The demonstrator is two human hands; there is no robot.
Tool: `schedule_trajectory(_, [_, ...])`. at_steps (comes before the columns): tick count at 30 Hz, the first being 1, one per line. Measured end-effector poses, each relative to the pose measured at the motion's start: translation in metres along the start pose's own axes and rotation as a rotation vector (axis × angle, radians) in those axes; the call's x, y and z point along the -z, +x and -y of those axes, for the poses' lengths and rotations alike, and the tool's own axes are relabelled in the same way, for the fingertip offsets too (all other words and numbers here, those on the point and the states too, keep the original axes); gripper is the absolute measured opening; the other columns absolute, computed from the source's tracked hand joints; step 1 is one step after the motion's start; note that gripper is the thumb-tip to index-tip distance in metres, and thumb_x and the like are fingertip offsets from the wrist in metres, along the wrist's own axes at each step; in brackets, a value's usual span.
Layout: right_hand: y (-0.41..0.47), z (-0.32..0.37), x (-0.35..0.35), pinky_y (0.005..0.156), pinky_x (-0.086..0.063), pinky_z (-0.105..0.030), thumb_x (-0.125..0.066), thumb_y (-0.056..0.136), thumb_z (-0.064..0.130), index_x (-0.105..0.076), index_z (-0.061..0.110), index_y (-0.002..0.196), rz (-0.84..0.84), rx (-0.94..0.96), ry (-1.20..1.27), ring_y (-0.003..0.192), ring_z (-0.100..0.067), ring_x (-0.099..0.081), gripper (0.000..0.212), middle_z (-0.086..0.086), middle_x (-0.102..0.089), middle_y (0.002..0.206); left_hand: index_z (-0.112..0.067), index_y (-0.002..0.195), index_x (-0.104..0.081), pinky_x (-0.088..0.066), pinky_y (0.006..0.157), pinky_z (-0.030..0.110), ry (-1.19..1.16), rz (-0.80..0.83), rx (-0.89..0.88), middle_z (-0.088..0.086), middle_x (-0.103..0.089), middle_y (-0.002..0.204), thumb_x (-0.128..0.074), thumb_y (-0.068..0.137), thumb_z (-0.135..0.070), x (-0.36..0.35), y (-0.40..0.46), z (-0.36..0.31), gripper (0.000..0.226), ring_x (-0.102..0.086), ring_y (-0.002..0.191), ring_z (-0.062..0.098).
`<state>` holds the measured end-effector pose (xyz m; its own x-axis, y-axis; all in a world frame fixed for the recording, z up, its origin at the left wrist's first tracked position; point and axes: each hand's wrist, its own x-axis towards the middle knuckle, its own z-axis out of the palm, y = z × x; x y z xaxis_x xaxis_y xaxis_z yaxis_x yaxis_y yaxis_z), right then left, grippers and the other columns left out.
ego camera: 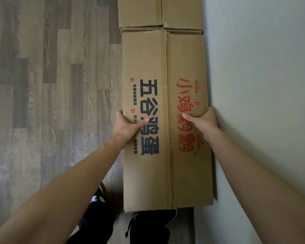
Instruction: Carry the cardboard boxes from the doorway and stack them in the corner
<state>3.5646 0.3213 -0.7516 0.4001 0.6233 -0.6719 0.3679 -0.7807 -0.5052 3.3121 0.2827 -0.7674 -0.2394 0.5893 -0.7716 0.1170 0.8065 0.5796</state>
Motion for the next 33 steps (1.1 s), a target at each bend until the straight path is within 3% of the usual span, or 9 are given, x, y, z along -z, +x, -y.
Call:
schedule_trajectory(5, [-0.02,0.007,-0.002,0.11,-0.045,-0.058,-0.089,0.074,0.039,-0.036,0.015,0.148,-0.084,-0.037,-0.022,0.135,-0.035,-0.052,0.094,-0.01,-0.054,0.145,-0.024,0.131,-0.041,-0.051,0.103,0.051,-0.001,0.015,0.064,0.003,-0.063,0.128,-0.092,0.066,-0.039,0.004,-0.011,-0.01,0.084,-0.061,0.121,0.026])
schedule_trajectory(10, [-0.061,0.015,0.006,0.103,-0.052,-0.053,-0.08,0.086,0.025,-0.047,0.014,0.141,-0.092,-0.052,-0.066,0.126,-0.034,-0.06,0.065,-0.01,-0.06,0.137,-0.019,0.147,-0.037,-0.049,0.102,0.042,0.033,0.023,0.089,0.009,-0.055,0.142,-0.081,0.082,-0.013,0.019,-0.054,-0.026,0.079,-0.055,0.129,0.028])
schedule_trajectory(15, [-0.132,0.04,0.015,0.09,-0.055,-0.04,-0.065,0.098,0.026,-0.056,0.011,0.133,-0.024,-0.022,-0.12,0.104,-0.028,-0.064,0.039,-0.005,-0.065,0.117,-0.015,0.148,-0.04,-0.045,0.109,0.049,-0.007,0.057,0.12,0.013,-0.057,0.138,-0.076,0.088,-0.019,0.053,-0.118,-0.034,0.071,-0.056,0.127,0.031])
schedule_trajectory(18, [-0.195,0.072,0.019,0.101,-0.053,-0.045,-0.062,0.099,0.022,-0.056,0.011,0.135,0.06,0.04,-0.233,0.115,-0.029,-0.063,0.038,-0.008,-0.063,0.132,-0.012,0.14,-0.051,-0.048,0.107,0.048,-0.046,0.014,0.12,0.013,-0.059,0.133,-0.07,0.093,-0.018,0.089,-0.165,-0.051,0.051,-0.057,0.121,0.03])
schedule_trajectory(24, [-0.329,0.192,0.009,0.089,-0.042,-0.028,-0.056,0.102,0.018,-0.066,0.012,0.13,0.222,0.268,-0.335,0.107,-0.021,-0.061,0.03,-0.004,-0.066,0.133,-0.009,0.116,-0.062,-0.051,0.068,0.032,-0.212,-0.048,0.002,0.011,-0.064,0.099,-0.062,0.096,-0.01,0.208,-0.253,-0.109,0.02,-0.061,0.09,0.023])
schedule_trajectory(26, [-0.376,0.241,-0.008,0.096,-0.048,-0.031,-0.056,0.102,0.019,-0.069,0.015,0.113,0.251,0.34,-0.346,0.112,-0.026,-0.065,0.018,-0.005,-0.07,0.123,-0.009,0.113,-0.062,-0.045,0.061,0.027,-0.285,-0.105,-0.053,0.009,-0.061,0.09,-0.061,0.096,-0.008,0.266,-0.281,-0.131,0.017,-0.058,0.079,0.021])
schedule_trajectory(28, [-0.422,0.282,-0.031,0.097,-0.055,-0.042,-0.058,0.102,0.021,-0.064,0.021,0.092,0.29,0.418,-0.323,0.097,-0.024,-0.071,0.011,-0.007,-0.075,0.107,-0.008,0.113,-0.062,-0.04,0.057,0.027,-0.355,-0.164,-0.112,0.007,-0.058,0.085,-0.06,0.097,-0.006,0.321,-0.306,-0.146,0.017,-0.054,0.069,0.016])
schedule_trajectory(30, [-0.479,0.322,-0.061,0.082,-0.06,-0.037,-0.056,0.103,0.02,-0.059,0.019,0.083,0.34,0.474,-0.297,0.073,-0.017,-0.069,0.02,-0.007,-0.074,0.091,-0.009,0.111,-0.062,-0.04,0.055,0.026,-0.428,-0.211,-0.158,0.006,-0.059,0.085,-0.059,0.097,-0.004,0.382,-0.335,-0.154,0.016,-0.052,0.066,0.014])
schedule_trajectory(33, [-0.565,0.367,-0.101,0.047,-0.048,-0.018,-0.052,0.106,0.016,-0.058,0.01,0.088,0.409,0.561,-0.262,0.055,-0.014,-0.06,0.019,-0.008,-0.065,0.075,-0.012,0.103,-0.062,-0.04,0.055,0.027,-0.462,-0.282,-0.224,0.011,-0.063,0.092,-0.059,0.096,-0.003,0.465,-0.384,-0.154,0.011,-0.055,0.067,0.015])
